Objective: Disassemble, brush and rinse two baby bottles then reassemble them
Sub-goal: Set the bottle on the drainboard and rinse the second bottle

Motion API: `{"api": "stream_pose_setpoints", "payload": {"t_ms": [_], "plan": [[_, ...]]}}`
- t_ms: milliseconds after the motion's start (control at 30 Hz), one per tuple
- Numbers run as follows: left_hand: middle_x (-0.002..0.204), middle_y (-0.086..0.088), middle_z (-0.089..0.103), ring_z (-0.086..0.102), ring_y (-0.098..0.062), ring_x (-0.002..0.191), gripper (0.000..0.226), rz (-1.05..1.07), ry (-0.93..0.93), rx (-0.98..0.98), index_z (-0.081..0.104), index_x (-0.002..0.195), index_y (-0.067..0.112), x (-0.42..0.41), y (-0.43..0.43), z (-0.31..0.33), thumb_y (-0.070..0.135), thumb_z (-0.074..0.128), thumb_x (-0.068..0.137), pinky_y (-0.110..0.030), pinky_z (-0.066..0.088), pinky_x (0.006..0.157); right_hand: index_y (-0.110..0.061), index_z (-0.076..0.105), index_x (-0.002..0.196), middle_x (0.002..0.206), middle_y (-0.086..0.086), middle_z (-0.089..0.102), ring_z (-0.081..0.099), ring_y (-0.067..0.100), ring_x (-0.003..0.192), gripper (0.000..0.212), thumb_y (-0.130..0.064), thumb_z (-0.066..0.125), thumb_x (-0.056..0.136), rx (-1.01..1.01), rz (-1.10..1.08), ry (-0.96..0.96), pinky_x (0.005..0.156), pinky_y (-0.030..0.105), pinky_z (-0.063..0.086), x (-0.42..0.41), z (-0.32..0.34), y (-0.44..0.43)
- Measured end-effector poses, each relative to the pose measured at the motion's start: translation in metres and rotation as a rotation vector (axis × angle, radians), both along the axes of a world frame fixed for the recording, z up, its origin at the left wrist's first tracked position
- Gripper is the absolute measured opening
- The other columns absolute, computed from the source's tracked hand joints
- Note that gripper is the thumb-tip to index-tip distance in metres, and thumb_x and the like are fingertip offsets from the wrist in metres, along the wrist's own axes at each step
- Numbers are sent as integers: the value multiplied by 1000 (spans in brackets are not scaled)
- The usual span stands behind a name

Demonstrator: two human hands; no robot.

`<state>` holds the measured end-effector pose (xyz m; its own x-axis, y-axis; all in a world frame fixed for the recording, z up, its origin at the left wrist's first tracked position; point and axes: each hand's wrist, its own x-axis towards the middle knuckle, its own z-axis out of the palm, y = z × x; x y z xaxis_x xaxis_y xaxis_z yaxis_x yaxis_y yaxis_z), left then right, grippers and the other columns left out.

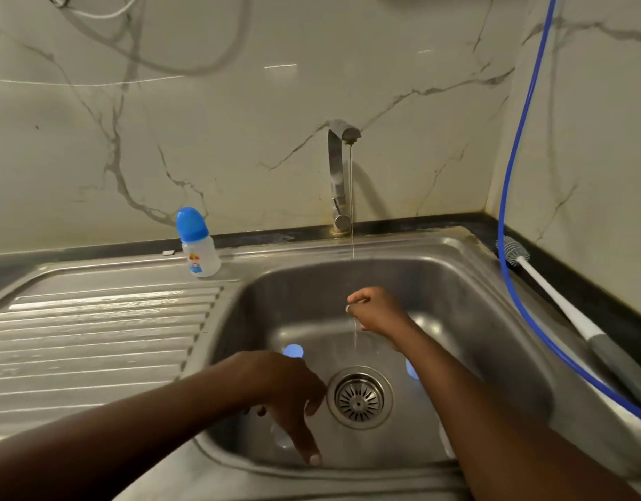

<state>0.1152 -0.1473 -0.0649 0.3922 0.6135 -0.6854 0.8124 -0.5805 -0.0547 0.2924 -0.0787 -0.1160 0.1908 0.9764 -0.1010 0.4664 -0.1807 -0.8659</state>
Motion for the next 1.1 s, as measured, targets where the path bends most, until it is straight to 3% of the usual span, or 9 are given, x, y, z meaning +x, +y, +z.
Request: {"api": "stream_pose_setpoints", "payload": {"t_ms": [67,200,367,500,633,733,833,1000,1100], "plan": [[117,-7,62,69,-27,92,64,-10,-11,17,49,120,25,-2,-3,-7,54,80,72,-30,54,57,-32,64,82,101,1,67,64,24,102,12,-20,64,81,14,1,4,90,45,56,1,1,-2],[110,-12,65,69,-33,92,59,-31,-31,66,45,114,21,-6,-1,-22,39,83,73,-42,57,81,-34,62,74,98,-3,65,64,24,101,15,-21,63,82,35,-22,12,90,45,56,2,1,-2],[114,-7,64,71,-31,93,46,43,-72,38,48,119,20,5,14,15,28,75,82,-27,52,61,-31,66,88,107,2,69,64,24,102,16,-17,59,86,87,-137,50,90,43,55,9,3,-1],[127,-7,58,66,-21,99,63,162,-366,236,42,139,19,10,53,42,28,73,85,-27,56,78,-18,62,121,119,4,66,61,21,107,30,-19,58,91,188,-323,98,82,27,45,17,7,-1],[120,-6,57,50,-13,95,60,405,-715,477,52,131,14,22,83,20,35,75,80,-25,44,80,-17,49,137,132,7,58,57,24,117,46,-34,58,95,221,-333,178,87,29,44,17,9,-4],[102,-7,65,63,-13,84,41,764,-1135,262,60,115,8,35,95,-20,23,75,81,-25,56,69,-24,36,146,141,10,51,58,26,115,62,-44,60,92,160,-212,295,96,42,51,13,3,-2],[111,-14,61,65,-25,96,44,981,-1424,103,51,112,13,40,101,-45,12,77,76,-44,60,82,-30,26,151,144,13,47,59,25,114,66,-30,61,94,148,-79,426,91,36,54,9,1,1],[110,-6,58,64,-22,98,54,881,-1549,71,42,115,21,48,103,-54,6,77,77,-40,59,84,-38,27,149,144,5,46,54,22,121,71,-27,66,91,209,-61,336,96,40,53,8,7,2],[110,-7,61,66,-20,96,53,786,-1585,50,42,115,22,52,101,-52,7,77,79,-36,60,80,-37,28,147,137,2,53,58,18,113,72,-27,69,89,252,-64,314,88,35,57,5,10,4]]}}
